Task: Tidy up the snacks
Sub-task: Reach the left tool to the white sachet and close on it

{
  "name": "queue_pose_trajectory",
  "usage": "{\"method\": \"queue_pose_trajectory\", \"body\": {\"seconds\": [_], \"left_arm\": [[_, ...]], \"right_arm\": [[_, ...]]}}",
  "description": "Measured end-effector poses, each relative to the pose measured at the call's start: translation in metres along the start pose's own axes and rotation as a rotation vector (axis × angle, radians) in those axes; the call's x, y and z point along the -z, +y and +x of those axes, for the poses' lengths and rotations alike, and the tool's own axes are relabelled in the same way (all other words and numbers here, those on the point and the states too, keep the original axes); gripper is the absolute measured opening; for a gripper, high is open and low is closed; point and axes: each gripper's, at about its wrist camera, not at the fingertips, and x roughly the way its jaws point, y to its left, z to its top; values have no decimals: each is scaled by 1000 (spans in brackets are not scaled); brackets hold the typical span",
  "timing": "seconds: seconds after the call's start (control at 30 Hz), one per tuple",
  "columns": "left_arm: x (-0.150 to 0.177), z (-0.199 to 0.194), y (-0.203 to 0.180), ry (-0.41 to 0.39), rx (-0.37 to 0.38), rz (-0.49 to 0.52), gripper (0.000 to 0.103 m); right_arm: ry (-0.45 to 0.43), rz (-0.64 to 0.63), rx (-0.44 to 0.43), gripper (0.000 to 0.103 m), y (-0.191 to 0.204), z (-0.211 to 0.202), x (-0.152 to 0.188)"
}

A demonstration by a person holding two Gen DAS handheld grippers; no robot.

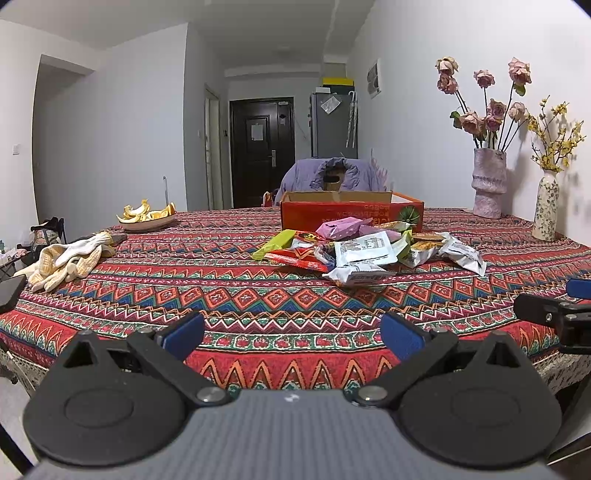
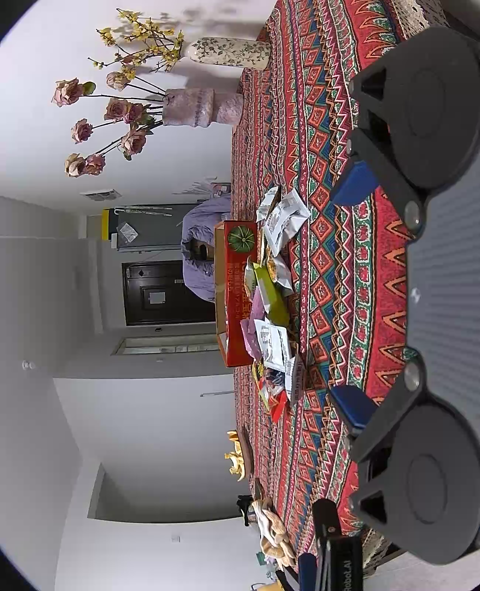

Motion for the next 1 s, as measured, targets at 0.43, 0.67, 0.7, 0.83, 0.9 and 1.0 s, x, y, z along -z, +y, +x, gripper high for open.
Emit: {"method": "queue_pose_trajectory", "body": {"seconds": [0.43,0.67,0.7,0.83,0.9,1.0], "left_arm": [[-8,4,-2,-3,-6,11,103],[-40,53,-1,16,30,15,103],[-44,61,-2,22,40,16,103],[-56,91,-9,51,56,36,103],[-61,103,-13,67,74,43,103],[-65,126,-21,123,117,29,103]], "right_arm": [[-8,-14,20,103,-3,6,-5],[-42,-27,32,103,-24,44,-36],[-49,-32,35,103,-27,47,-41],[-47,-50,44,103,-38,69,-61],[-19,-62,38,102,-44,82,-69],[38,-84,45,100,-51,105,-72]]}}
